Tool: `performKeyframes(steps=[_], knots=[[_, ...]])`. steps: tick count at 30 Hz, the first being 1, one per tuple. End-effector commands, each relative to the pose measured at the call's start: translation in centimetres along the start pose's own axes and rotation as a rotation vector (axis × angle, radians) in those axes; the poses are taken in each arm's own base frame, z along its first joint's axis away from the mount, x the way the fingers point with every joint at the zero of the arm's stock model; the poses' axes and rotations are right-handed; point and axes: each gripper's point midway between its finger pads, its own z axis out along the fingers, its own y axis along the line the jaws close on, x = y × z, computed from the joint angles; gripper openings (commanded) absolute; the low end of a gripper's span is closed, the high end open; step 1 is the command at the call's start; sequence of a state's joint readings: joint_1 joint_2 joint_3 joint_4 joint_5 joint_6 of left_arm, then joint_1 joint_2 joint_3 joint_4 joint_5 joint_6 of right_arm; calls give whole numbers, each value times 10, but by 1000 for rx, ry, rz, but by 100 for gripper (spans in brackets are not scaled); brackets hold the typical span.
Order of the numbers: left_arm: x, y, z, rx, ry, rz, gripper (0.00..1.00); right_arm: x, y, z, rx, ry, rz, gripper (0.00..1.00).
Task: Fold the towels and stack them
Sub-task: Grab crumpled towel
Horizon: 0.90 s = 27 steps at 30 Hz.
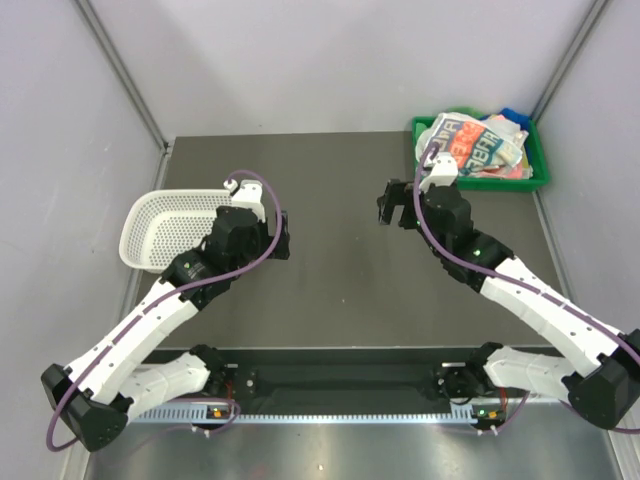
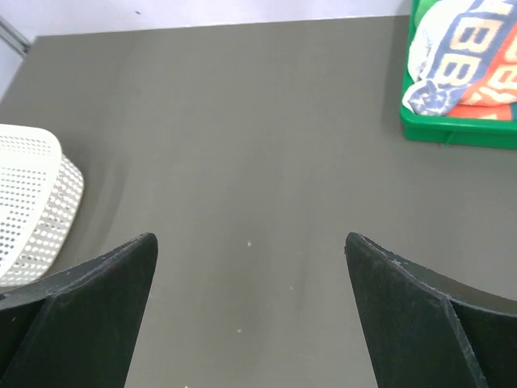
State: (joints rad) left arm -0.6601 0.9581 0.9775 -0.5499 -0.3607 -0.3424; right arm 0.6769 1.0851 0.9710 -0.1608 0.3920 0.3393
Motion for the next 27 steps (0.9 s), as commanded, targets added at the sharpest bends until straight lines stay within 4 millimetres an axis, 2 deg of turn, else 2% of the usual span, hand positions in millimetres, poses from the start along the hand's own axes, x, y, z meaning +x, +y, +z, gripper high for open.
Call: performKeyframes(steps=[1,3,4,5,6,7,8,9,10,11,12,13,14,15,16,17,19,20,22,25,27], knots=[[-22,-1,-7,5,-68,-31,99,-36,0,-8,30,-73,-9,100],[-23,-2,-8,9,-71,-32,99,-55,-3,-3,72,-97,-38,100],[-22,-2,-8,10,-70,-32,99,-59,-16,2,123,-84,-52,100],[-23,-2,-8,13,-71,-36,99,-75,-16,15,146,-86,-48,99],[-23,-3,-9,19,-71,-39,99,-80,-24,24,171,-74,-39,100],[-23,-4,-9,25,-73,-40,99,-85,-46,35,217,-49,-18,100],[-24,-4,-10,28,-76,-43,99,-92,-52,54,231,-35,1,100],[-25,-4,-11,31,-79,-45,99,-95,-62,65,243,-28,25,100],[-25,-5,-11,34,-78,-45,99,-100,-83,75,278,-25,39,100],[-26,-5,-12,36,-80,-50,99,-102,-94,94,313,-15,39,100],[-27,-8,-13,54,-83,-54,99,-104,-108,104,348,-13,57,100],[-26,-8,-13,60,-81,-56,99,-107,-131,112,382,-8,82,100],[-28,-9,-14,67,-85,-66,99,-104,-143,131,401,8,98,100],[-29,-11,-15,76,-88,-70,99,-103,-153,139,419,10,126,100],[-28,-13,-14,90,-83,-73,99,-105,-171,146,442,3,148,100],[-28,-13,-14,92,-82,-76,99,-103,-180,161,446,-1,149,99],[-26,-15,-12,99,-71,-74,99,-104,-203,172,512,-12,142,99],[-25,-15,-12,98,-67,-73,99,-101,-213,183,535,-13,131,99],[-23,-15,-10,98,-54,-69,99,-103,-235,188,612,-26,118,99],[-20,-15,-7,95,-41,-61,99,-94,-267,199,707,-28,128,99],[-19,-15,-6,93,-36,-56,99,-91,-278,202,729,-26,130,99]])
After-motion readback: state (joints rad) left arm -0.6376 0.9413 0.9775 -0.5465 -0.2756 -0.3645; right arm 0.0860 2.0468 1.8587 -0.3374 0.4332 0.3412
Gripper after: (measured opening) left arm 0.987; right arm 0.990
